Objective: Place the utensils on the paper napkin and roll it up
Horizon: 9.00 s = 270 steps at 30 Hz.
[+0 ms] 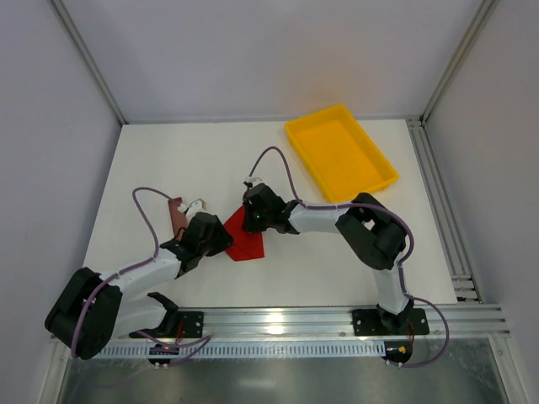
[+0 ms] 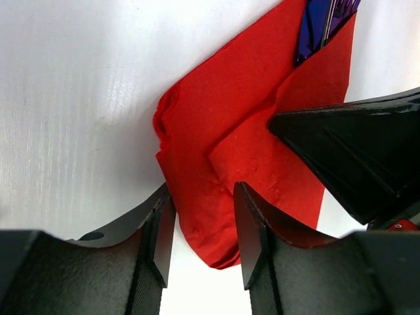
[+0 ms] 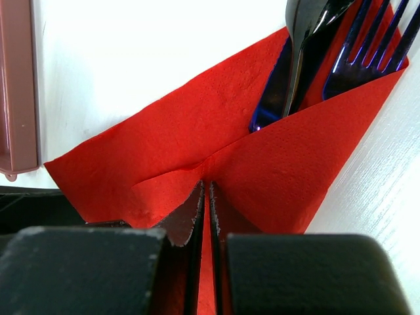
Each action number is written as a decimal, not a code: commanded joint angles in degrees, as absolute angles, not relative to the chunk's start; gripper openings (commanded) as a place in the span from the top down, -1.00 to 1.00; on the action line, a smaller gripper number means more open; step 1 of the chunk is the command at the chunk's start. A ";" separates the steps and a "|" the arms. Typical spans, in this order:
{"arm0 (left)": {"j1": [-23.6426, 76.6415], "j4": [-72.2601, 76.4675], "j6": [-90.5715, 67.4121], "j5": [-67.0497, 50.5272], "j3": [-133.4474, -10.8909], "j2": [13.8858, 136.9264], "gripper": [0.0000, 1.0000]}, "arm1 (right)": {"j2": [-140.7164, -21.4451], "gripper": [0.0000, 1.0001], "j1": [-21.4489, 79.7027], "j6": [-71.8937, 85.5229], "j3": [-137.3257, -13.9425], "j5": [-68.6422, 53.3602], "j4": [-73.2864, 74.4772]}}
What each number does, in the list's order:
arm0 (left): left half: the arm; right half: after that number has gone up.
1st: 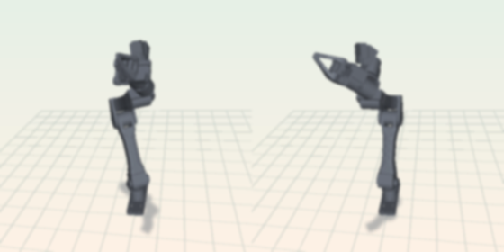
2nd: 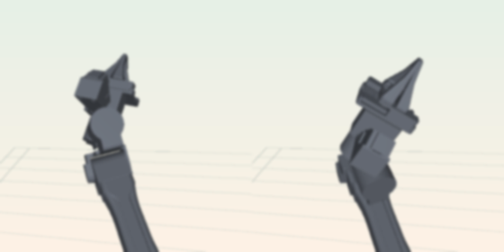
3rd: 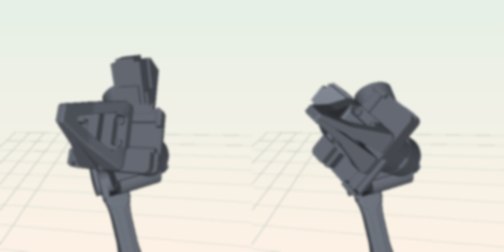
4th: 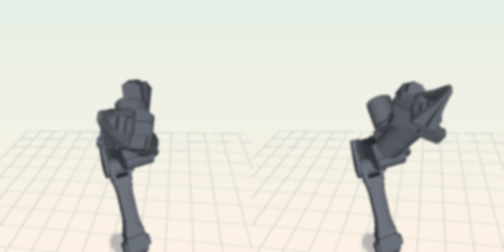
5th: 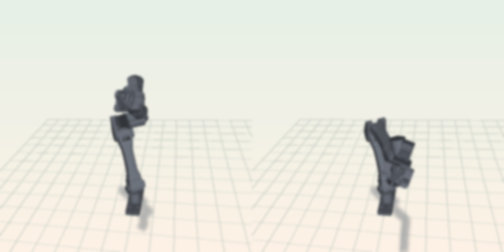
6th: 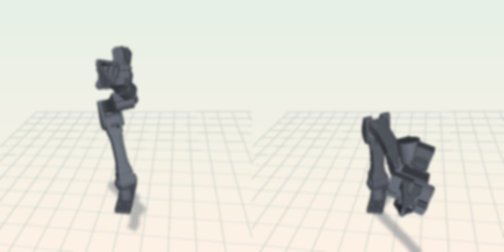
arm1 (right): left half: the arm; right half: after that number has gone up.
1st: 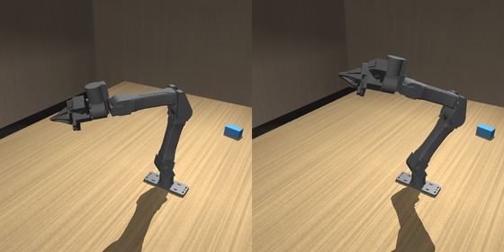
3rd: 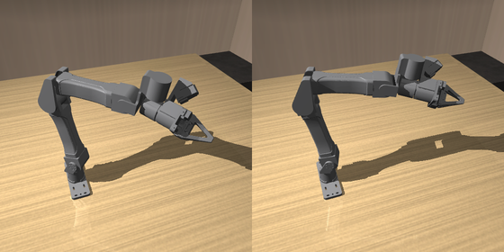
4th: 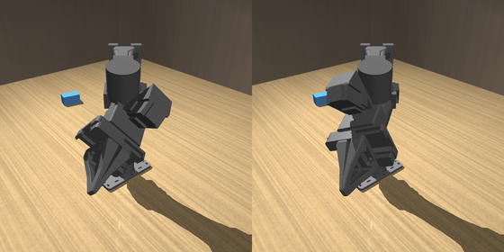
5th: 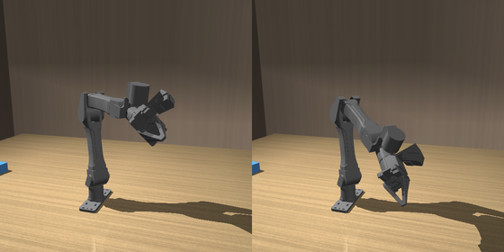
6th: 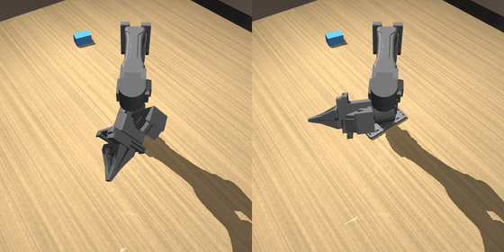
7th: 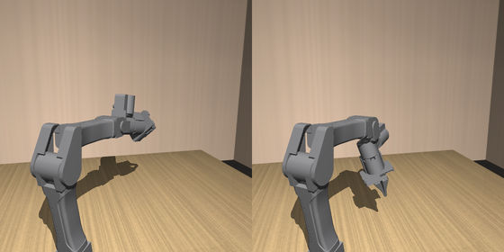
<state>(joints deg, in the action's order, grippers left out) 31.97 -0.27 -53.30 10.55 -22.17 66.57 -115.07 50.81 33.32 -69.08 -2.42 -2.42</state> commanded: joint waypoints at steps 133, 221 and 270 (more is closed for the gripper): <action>34.19 19.24 -46.94 -16.52 -35.86 81.47 0.91 | -104.68 0.85 57.22 42.63 -35.68 1.67 -36.91; 35.60 9.43 -40.26 -13.55 -43.06 85.00 0.20 | -93.07 0.53 61.35 50.97 -27.77 16.35 -31.46; 40.61 21.45 -48.87 -12.92 -18.46 73.22 0.64 | -98.79 0.85 61.88 66.36 -27.60 17.40 -32.43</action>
<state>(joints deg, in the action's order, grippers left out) 40.23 19.90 -48.56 -13.08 -18.35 75.22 -96.90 61.45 66.52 -27.86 15.35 -36.16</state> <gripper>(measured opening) 0.178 0.078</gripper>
